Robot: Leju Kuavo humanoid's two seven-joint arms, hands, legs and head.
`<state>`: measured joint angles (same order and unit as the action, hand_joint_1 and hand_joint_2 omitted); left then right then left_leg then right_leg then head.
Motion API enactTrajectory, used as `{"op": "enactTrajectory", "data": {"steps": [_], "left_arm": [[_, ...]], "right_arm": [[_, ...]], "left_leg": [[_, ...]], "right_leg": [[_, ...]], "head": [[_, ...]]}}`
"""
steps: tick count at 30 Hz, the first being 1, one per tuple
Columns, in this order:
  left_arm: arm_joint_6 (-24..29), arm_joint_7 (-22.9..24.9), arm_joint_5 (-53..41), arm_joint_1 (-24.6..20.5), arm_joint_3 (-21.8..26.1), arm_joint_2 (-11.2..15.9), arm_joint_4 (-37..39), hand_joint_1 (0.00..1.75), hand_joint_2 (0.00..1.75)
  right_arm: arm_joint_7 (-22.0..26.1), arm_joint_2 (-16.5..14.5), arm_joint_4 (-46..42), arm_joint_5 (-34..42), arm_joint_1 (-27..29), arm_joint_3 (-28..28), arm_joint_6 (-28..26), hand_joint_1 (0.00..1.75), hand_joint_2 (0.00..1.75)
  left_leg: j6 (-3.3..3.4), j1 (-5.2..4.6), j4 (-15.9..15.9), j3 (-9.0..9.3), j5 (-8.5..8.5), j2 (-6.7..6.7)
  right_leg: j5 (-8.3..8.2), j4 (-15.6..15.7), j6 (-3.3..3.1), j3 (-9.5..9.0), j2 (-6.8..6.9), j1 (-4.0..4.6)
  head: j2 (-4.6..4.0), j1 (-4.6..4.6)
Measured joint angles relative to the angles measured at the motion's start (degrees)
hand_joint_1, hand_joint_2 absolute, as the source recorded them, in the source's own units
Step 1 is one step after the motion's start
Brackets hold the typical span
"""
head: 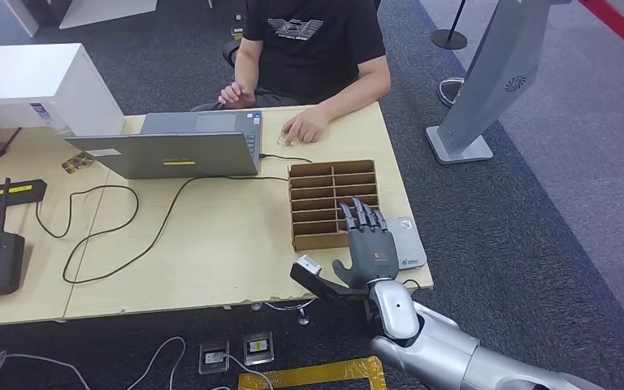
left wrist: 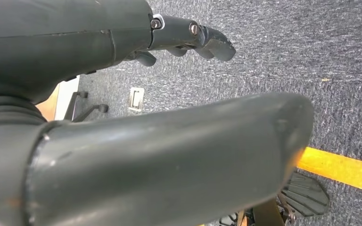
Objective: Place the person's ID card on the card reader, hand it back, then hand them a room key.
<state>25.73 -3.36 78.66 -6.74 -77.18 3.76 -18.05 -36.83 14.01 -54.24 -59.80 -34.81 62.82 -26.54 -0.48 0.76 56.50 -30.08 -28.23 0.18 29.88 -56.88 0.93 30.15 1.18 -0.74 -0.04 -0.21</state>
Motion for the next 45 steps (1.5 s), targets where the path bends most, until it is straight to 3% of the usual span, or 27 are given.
{"op": "enactTrajectory", "data": {"steps": [18, 31, 45], "left_arm": [[-0.26, 0.66, -0.47, 0.0, -0.04, 0.0, -0.01, 0.0, 0.0], [-0.99, 0.67, -1.31, 0.0, -0.1, 0.0, -0.01, 0.0, 0.0], [-1.38, 0.65, -1.44, 0.0, -0.11, 0.02, 0.01, 0.0, 0.0]], "right_arm": [[0.0, -1.05, 1.9, -2.95, 0.01, -2.18, 2.23, 0.0, 1.75], [0.0, -1.81, 2.06, -5.64, 0.82, -4.77, 8.53, 0.0, 1.75], [0.0, -1.88, 1.15, -7.97, 2.15, -7.57, 10.98, 0.0, 1.75]], "left_leg": [[0.0, 0.0, 0.0, 0.0, 0.0, 0.0], [0.0, 0.0, 0.0, 0.01, 0.0, 0.0], [0.0, 0.0, 0.0, 0.01, 0.0, 0.01]], "right_leg": [[0.0, 0.0, 0.0, 0.0, 0.0, 0.0], [0.0, 0.0, 0.0, 0.0, -0.01, 0.0], [0.0, 0.0, 0.0, 0.0, -0.01, 0.0]], "head": [[0.0, 0.01], [0.0, 0.01], [0.0, 0.01]]}}
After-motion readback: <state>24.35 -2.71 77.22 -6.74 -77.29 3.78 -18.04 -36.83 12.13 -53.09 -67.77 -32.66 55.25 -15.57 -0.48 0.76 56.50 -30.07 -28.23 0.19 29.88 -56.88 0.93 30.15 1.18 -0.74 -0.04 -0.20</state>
